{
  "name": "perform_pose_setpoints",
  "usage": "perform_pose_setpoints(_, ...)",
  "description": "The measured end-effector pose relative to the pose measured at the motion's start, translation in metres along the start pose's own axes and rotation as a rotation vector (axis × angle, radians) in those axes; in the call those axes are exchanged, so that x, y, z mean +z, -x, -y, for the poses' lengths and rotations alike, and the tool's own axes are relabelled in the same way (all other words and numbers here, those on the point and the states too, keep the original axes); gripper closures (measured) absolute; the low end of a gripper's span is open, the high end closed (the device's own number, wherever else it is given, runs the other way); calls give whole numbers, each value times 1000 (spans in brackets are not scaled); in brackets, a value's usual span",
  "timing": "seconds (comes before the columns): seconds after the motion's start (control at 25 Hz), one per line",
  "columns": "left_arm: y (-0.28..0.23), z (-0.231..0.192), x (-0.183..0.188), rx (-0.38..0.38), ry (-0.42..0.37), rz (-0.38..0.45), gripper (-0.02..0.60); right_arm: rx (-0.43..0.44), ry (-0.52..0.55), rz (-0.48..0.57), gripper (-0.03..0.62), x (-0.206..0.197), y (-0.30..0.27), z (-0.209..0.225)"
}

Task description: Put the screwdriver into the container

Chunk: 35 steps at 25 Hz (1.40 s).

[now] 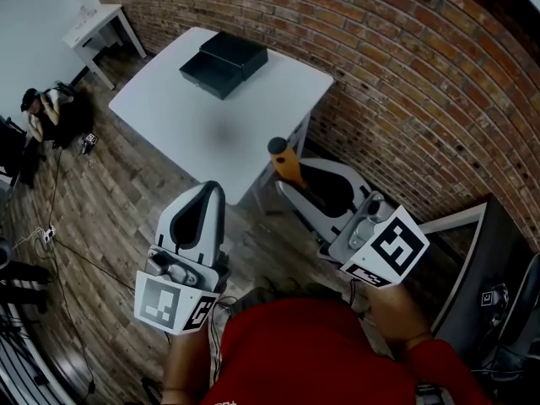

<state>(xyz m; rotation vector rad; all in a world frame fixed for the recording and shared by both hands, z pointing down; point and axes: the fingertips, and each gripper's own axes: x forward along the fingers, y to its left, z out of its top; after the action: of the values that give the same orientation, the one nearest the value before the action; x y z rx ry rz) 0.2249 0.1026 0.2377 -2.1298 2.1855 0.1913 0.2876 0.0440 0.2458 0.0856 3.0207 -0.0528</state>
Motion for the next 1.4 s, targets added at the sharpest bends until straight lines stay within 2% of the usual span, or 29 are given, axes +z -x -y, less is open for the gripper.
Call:
perform_pose_setpoints(0.56,-17,4,3,63,-50,-7,569,52,24,1,499,-2,-4,4)
perform_pose_setpoints(1.08,-10,-5,-3,71,-50,19,569,89,51,-4,499,-5,-9,6)
perform_pose_setpoints(1.24,-7,-16,-9,62,-58,26,569,88,55,1,499,-14,-18,5)
perform_pose_setpoints(1.4,-15,-58,-6,60,-49,18,569,76,46,-18,499,-18,-58,16)
